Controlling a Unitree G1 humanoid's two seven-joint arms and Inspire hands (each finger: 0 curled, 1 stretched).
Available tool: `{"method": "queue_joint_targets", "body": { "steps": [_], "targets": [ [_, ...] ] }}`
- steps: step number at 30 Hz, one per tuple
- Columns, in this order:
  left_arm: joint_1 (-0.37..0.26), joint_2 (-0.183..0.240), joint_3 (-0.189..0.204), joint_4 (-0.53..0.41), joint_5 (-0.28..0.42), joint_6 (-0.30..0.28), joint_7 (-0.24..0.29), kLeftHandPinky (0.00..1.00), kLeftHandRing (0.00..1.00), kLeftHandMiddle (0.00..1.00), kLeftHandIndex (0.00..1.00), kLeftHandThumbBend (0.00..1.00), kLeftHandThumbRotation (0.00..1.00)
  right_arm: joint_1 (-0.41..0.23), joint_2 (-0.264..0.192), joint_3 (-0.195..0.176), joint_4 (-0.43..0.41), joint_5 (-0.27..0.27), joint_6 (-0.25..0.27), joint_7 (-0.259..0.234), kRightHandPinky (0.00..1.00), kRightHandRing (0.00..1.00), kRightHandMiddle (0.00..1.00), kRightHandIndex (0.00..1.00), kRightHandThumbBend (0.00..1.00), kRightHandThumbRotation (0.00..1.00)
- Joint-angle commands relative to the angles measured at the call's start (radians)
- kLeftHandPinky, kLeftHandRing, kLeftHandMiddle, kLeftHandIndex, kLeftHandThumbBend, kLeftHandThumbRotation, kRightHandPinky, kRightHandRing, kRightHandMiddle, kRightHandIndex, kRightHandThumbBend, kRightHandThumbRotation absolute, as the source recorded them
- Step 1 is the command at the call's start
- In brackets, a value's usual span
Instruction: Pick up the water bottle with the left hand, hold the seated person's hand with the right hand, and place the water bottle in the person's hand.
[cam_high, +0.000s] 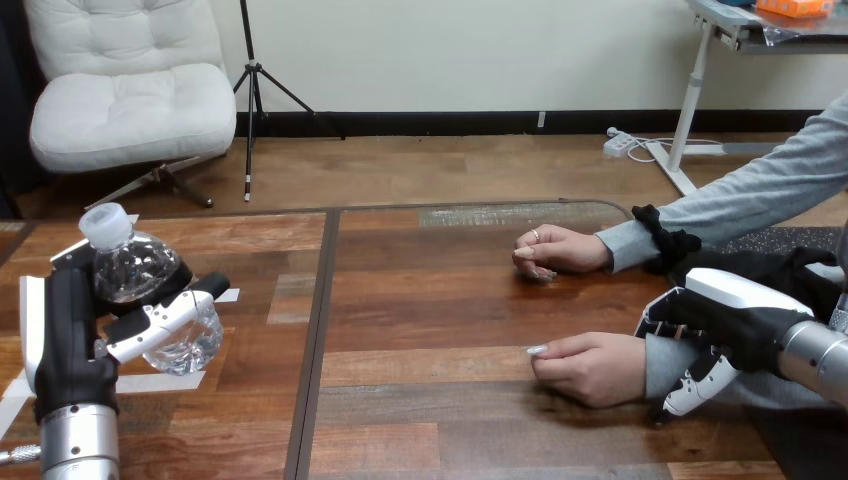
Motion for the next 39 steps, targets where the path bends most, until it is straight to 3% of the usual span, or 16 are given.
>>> {"method": "queue_joint_targets", "body": {
  "steps": [1, 39],
  "targets": [
    [-0.056, 0.000, 0.013, -0.079, -0.004, -0.020, 0.010, 0.25, 0.29, 0.34, 0.36, 0.73, 0.00, -0.052, 0.005, -0.021, -0.034, 0.014, 0.005, -0.024, 0.46, 0.50, 0.56, 0.56, 0.78, 0.00],
    [-0.051, 0.006, 0.017, -0.081, -0.005, -0.023, 0.013, 0.24, 0.29, 0.34, 0.36, 0.73, 0.00, -0.051, -0.006, -0.009, -0.032, -0.007, -0.009, -0.069, 0.43, 0.46, 0.51, 0.52, 0.70, 0.00]
  ]
}}
